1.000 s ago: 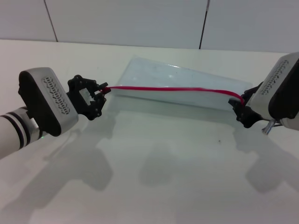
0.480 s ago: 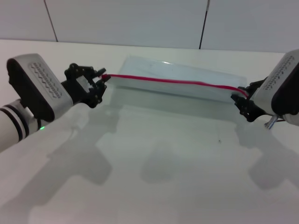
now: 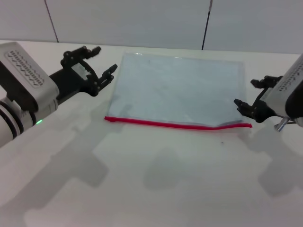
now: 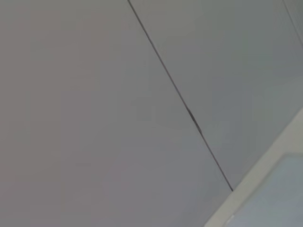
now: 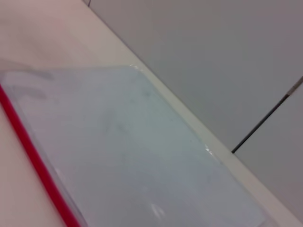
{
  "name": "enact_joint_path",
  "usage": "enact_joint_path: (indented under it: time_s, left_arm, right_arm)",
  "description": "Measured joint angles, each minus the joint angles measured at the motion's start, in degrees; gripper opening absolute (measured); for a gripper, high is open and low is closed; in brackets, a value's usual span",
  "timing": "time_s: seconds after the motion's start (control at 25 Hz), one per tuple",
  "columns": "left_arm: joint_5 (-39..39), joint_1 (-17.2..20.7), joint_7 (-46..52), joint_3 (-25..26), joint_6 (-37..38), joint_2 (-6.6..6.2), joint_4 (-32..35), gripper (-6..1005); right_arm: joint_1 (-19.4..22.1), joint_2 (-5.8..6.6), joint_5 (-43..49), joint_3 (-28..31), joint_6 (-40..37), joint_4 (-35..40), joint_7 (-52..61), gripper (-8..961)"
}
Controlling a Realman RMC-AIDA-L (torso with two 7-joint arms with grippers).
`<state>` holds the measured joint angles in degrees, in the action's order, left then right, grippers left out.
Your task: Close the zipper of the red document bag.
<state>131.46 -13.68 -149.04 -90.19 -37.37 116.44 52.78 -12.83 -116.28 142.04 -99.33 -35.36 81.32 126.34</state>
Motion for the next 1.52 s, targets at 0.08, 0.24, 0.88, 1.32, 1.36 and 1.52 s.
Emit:
enact_joint_path:
  time_s: [0.08,0.24,0.88,1.32,1.36,1.52]
  left_arm:
    - [1.20,0.13,-0.01,0.02,-0.04,0.00,-0.02,401]
    - [3.74,0.74,-0.19,0.66,-0.83,0.16,0.00,562]
    - [34.48,0.82,-8.90,-1.36,-13.99,0.63,-10.20,678]
    - [34.73,-4.95,-9.15,-0.09,-17.23,0.74,-21.04,678]
    - [34.73,-5.06,-9.14,-0.07,-17.38,0.74,-21.24,678]
    - [34.77,-5.20,-9.03,-0.01,-17.49,0.68,-21.40,678]
  right_arm:
    - [1.22,-0.04,-0.01,0.26,0.15,1.70,0.18,586]
    - [3.29,-0.11,-0.60,0.87,3.60,3.35,1.37,695]
    - [5.25,-0.08,-14.49,-14.62,58.03,-17.11,15.65,859]
    - [-1.01,-0.04,-21.04,-21.65,73.12,-31.23,27.57,856]
    - [-1.03,-0.04,-21.04,-21.69,73.15,-31.27,27.62,856]
    - [-1.13,-0.03,-21.04,-21.72,73.21,-31.39,27.68,856]
